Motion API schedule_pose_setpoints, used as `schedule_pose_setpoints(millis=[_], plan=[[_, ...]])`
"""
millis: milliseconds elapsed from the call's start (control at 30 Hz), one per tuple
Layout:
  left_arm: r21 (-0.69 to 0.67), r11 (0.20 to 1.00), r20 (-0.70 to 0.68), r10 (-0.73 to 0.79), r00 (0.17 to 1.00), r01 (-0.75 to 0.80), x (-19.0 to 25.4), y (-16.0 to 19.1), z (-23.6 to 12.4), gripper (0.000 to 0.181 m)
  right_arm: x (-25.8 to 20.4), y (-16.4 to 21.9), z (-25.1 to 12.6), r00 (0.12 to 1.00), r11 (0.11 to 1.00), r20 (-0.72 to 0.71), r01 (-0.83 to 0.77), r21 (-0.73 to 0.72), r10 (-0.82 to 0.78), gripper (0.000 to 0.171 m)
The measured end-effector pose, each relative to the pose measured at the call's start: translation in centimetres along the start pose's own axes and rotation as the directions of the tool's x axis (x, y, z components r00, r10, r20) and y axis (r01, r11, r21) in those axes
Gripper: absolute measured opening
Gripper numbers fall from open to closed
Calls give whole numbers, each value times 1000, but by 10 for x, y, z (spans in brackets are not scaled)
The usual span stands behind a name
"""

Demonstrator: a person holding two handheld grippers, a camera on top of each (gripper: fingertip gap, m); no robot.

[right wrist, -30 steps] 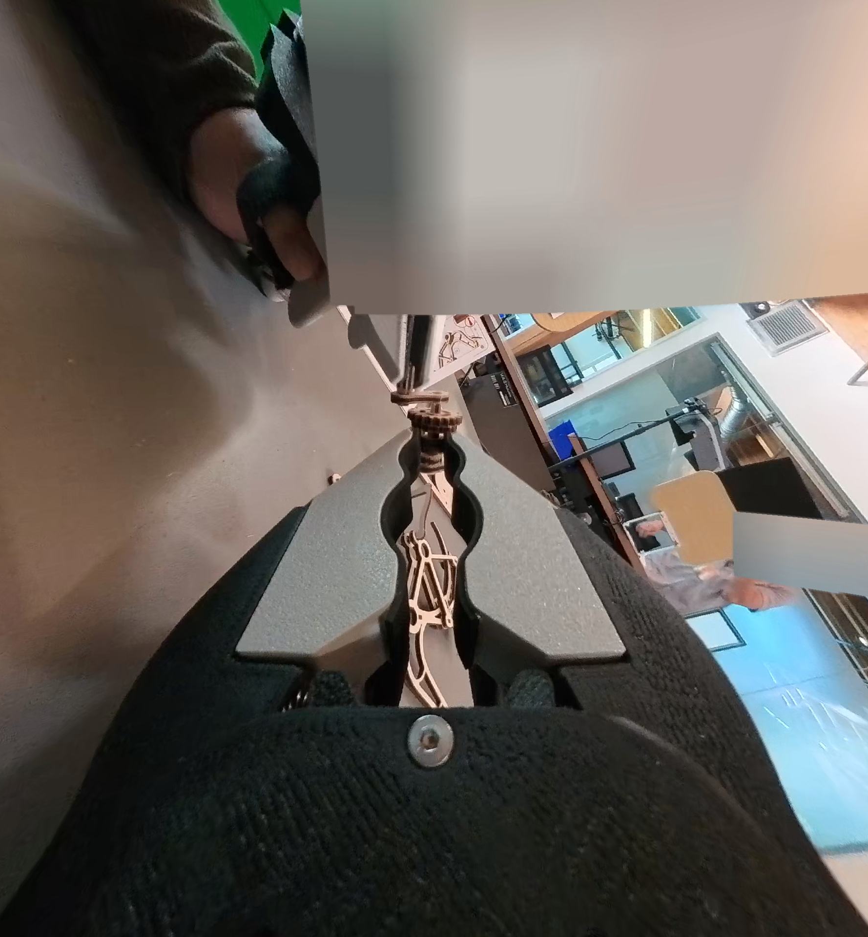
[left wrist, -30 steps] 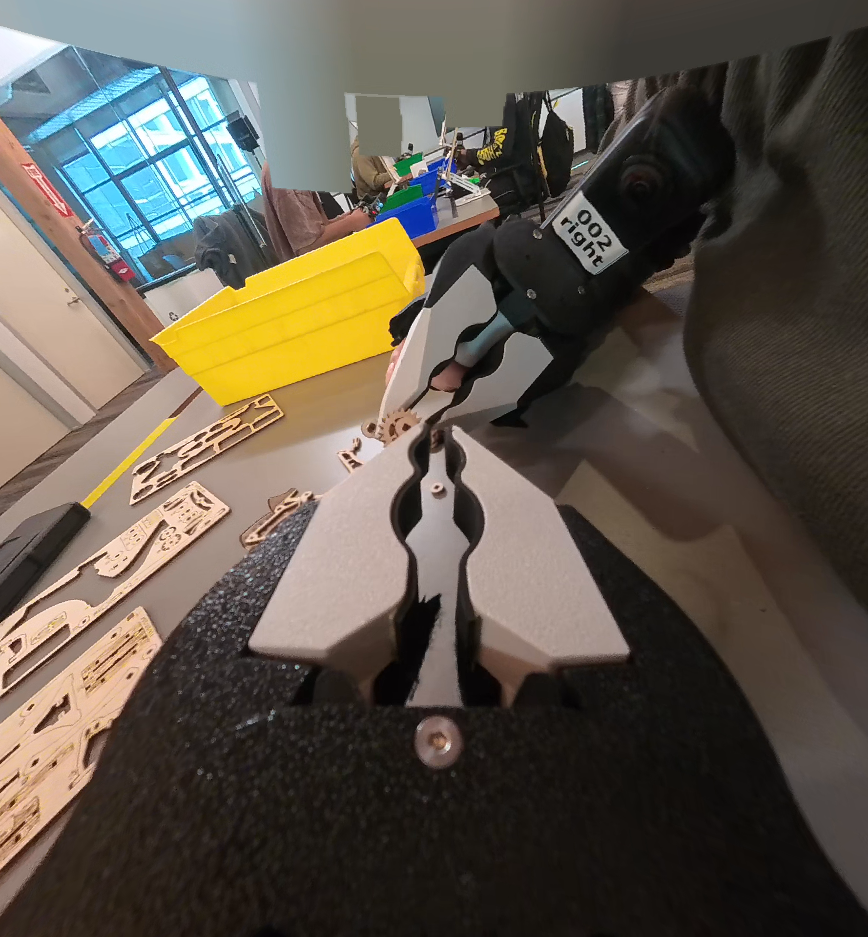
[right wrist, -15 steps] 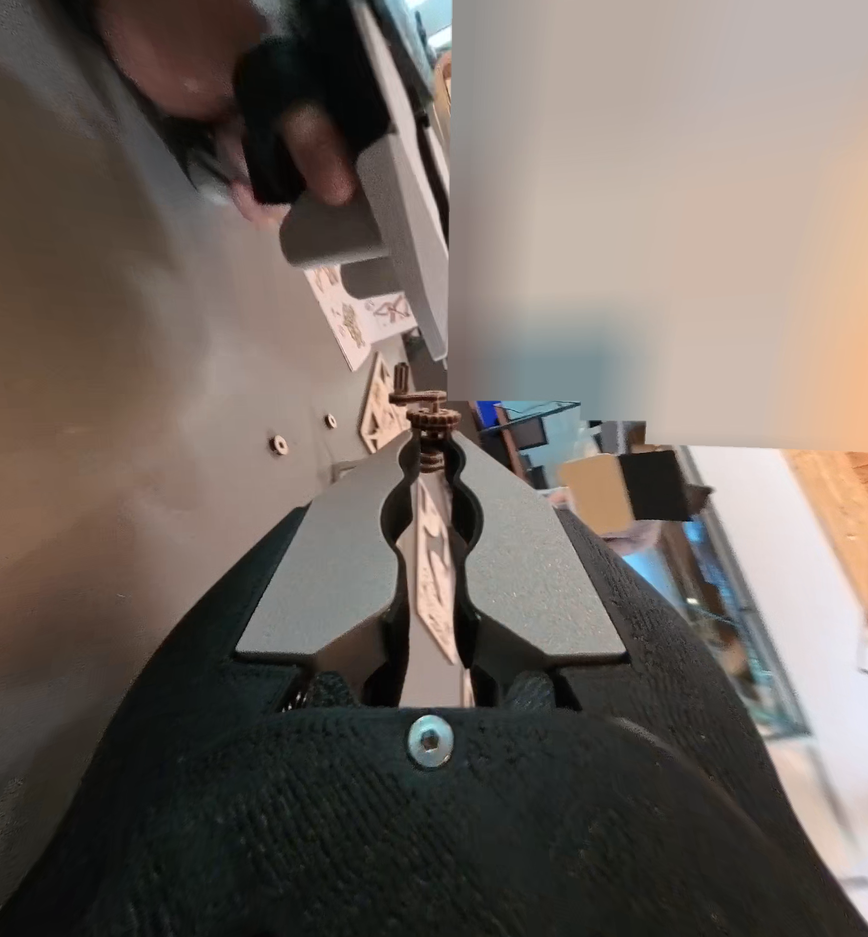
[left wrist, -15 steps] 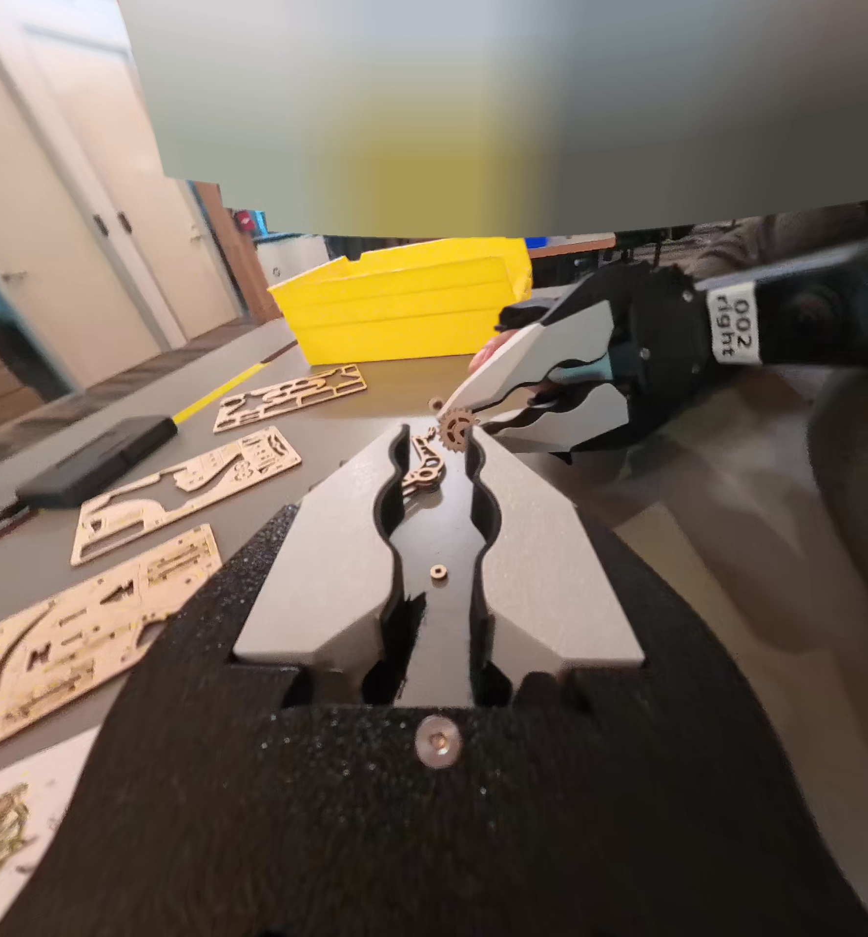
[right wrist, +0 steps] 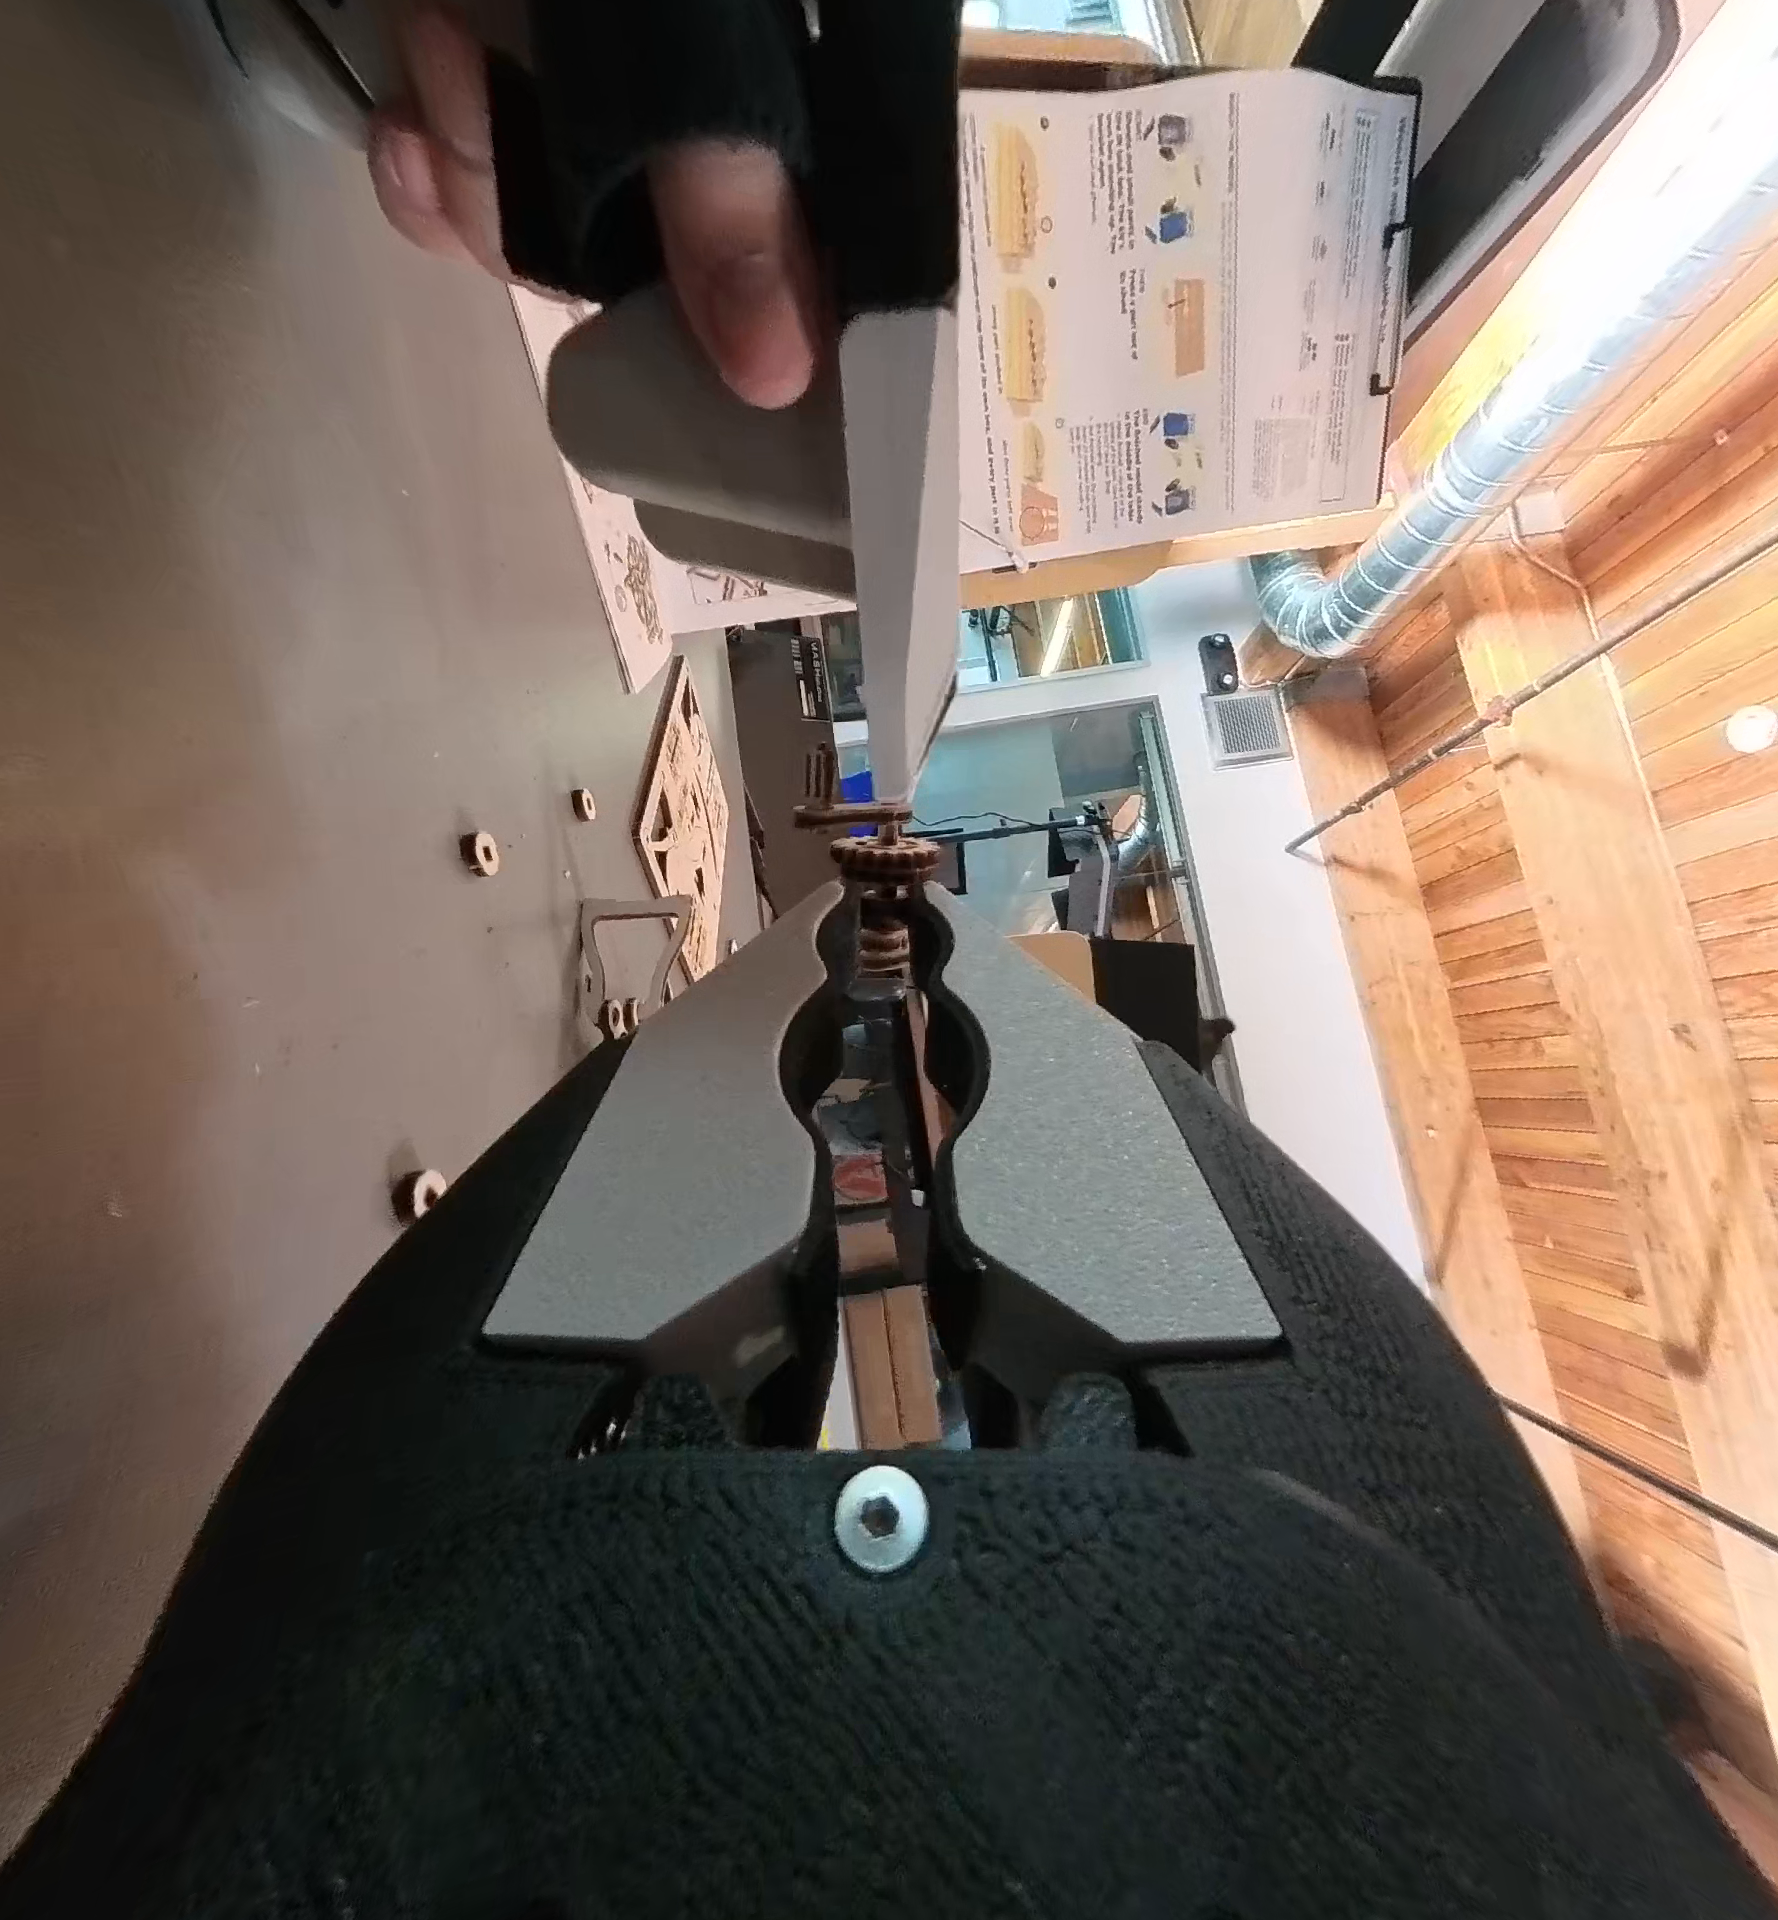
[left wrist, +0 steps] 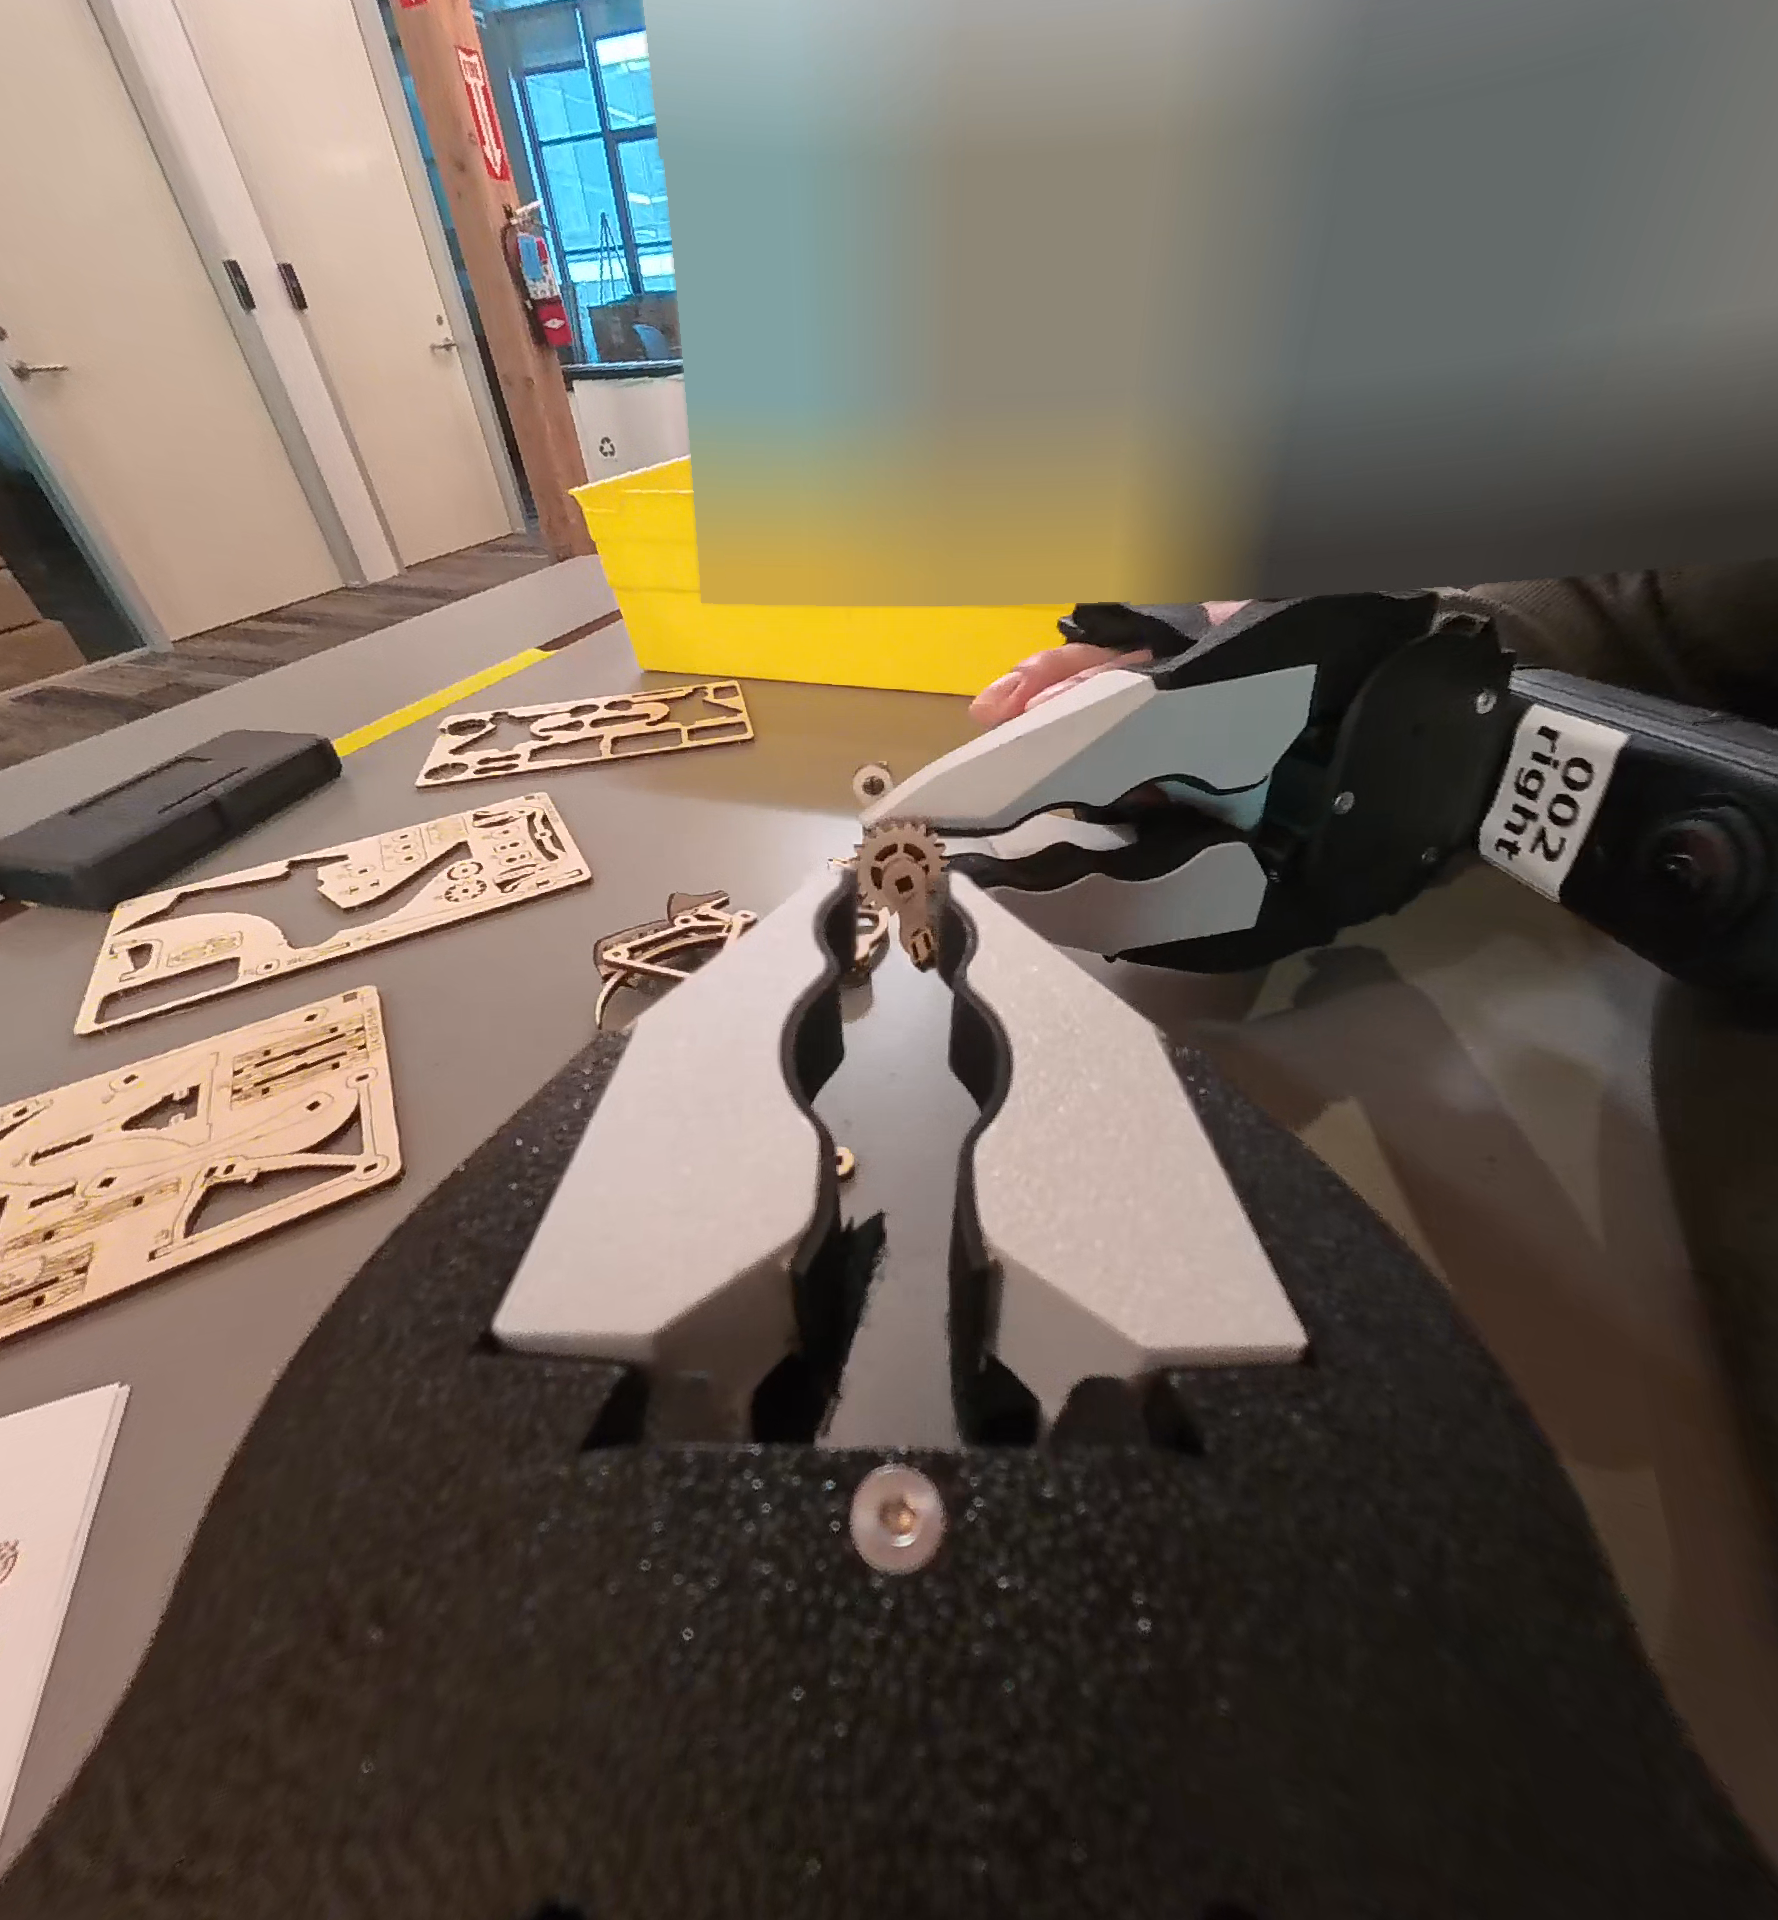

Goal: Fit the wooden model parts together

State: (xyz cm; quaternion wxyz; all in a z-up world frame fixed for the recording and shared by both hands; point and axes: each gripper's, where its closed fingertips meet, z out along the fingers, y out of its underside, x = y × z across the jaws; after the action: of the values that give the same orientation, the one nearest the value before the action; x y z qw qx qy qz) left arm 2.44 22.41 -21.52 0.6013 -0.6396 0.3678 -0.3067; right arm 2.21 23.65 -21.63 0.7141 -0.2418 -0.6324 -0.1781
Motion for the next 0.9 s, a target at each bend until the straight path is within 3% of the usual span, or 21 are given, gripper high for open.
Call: schedule_pose_setpoints(millis=[900], plan=[[-56, 998, -21, -42, 999, 41, 2, 7, 2, 6, -3, -3, 3, 999, 999, 8, 41, -29, -40, 6]])
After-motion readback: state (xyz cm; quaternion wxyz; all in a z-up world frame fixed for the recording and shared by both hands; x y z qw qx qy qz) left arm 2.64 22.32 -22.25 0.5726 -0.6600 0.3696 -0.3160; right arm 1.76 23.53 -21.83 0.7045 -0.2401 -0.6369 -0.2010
